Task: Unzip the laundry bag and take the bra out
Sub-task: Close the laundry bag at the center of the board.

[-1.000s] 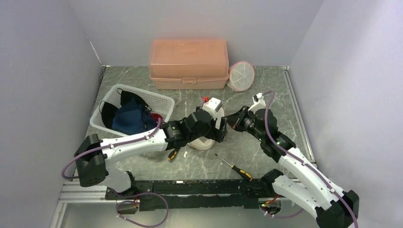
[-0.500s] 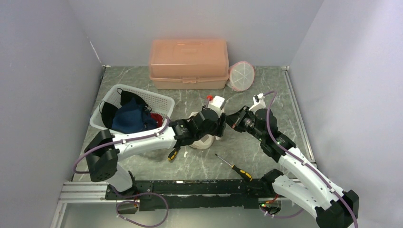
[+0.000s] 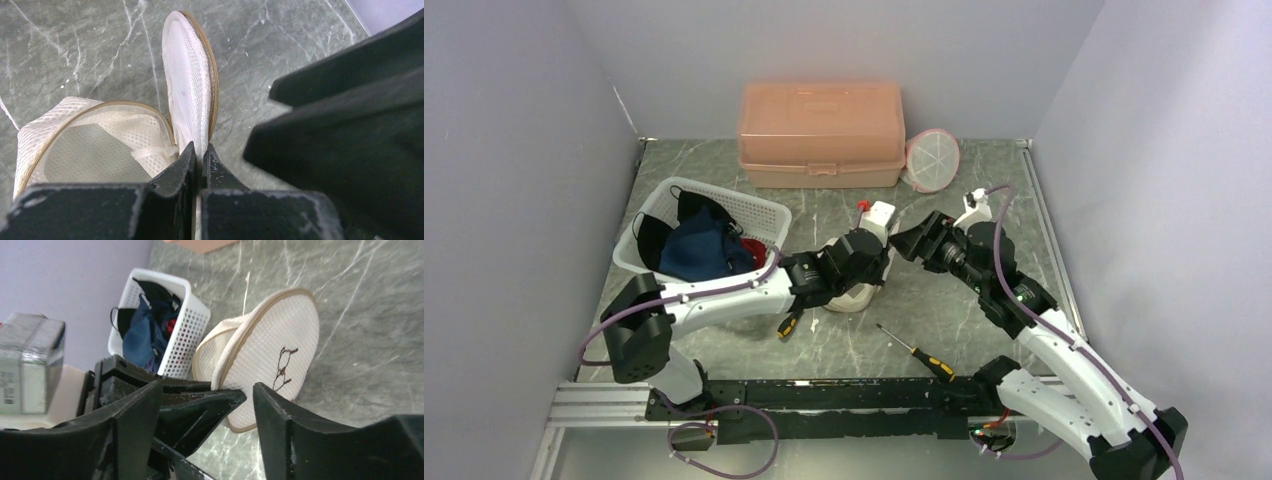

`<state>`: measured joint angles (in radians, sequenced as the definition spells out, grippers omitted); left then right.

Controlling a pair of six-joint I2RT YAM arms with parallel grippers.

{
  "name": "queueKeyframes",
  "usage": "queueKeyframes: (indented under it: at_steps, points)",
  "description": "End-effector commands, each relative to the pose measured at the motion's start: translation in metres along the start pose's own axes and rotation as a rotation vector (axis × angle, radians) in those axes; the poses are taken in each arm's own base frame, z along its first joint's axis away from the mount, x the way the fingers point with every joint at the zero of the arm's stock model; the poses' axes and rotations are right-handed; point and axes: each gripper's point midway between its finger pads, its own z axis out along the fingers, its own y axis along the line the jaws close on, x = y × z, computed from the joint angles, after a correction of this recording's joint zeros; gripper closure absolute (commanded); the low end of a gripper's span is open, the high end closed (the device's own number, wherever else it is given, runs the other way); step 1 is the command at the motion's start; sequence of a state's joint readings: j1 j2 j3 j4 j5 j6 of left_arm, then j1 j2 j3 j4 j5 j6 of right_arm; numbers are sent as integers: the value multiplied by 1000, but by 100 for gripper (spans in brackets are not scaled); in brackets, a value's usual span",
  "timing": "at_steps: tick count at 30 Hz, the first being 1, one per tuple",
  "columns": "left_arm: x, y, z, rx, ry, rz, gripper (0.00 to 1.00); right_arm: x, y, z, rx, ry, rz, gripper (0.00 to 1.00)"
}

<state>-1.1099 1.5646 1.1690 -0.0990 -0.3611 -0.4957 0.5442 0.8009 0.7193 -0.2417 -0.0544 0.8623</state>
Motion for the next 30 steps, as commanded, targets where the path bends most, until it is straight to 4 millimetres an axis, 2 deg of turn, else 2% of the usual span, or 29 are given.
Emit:
queueKeyframes:
  at_steps: [1,6,11,16,21,26,30]
  points:
    - [-32,-11,-22,56,-95,-63,97,-37,5,-23,53,-132,-107,25]
    - [-40,-9,-39,90,-126,-102,97,-47,-1,-42,22,-250,-140,21]
    - [-52,-1,-64,248,-182,-262,97,-25,-12,-36,-38,-225,-165,23]
    - [-59,29,-92,311,-223,-404,97,-1,-15,-25,-123,-173,-188,27]
    - [-63,60,-113,338,-272,-526,97,23,-11,-11,-241,-105,-226,38]
    - [-49,78,-109,368,-246,-613,97,58,-8,1,-366,25,-204,39]
    - [-40,90,-106,410,-252,-695,97,74,-6,9,-428,82,-156,39]
